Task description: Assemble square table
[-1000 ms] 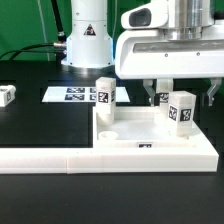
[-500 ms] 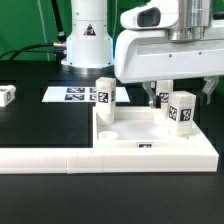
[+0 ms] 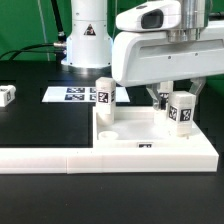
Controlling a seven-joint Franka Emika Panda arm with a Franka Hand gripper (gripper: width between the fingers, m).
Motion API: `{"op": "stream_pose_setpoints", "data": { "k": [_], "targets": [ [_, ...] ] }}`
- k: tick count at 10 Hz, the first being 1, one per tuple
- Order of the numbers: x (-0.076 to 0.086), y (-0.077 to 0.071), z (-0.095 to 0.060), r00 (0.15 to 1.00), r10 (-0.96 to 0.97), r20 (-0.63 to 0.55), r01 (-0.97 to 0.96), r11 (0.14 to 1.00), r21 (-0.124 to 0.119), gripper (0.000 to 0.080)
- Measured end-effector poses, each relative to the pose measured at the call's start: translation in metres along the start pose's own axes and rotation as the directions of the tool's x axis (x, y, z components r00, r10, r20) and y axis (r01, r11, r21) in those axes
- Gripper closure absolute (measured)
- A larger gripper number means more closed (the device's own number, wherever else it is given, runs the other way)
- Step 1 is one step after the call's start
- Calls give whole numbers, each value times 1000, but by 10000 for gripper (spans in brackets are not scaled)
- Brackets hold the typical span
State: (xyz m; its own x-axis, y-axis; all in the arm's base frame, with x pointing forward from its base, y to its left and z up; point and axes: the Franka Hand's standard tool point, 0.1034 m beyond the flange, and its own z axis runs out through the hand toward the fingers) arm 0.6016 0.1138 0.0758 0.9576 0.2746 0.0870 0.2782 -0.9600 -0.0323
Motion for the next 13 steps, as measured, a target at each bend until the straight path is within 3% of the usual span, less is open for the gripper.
{"op": "stream_pose_setpoints", "data": {
  "k": [1,4,7,10,13],
  "targets": [
    [0,0,0,1000,4,0,-4,1000,0,511],
    [0,1,0,996,88,0,-88,996,4,511],
    [-1,4,1,912,410,3,-410,912,29,511],
    [-1,-4,2,706,708,18,-708,705,33,509],
    [-1,-7,2,471,882,29,-882,471,26,509]
  ]
}}
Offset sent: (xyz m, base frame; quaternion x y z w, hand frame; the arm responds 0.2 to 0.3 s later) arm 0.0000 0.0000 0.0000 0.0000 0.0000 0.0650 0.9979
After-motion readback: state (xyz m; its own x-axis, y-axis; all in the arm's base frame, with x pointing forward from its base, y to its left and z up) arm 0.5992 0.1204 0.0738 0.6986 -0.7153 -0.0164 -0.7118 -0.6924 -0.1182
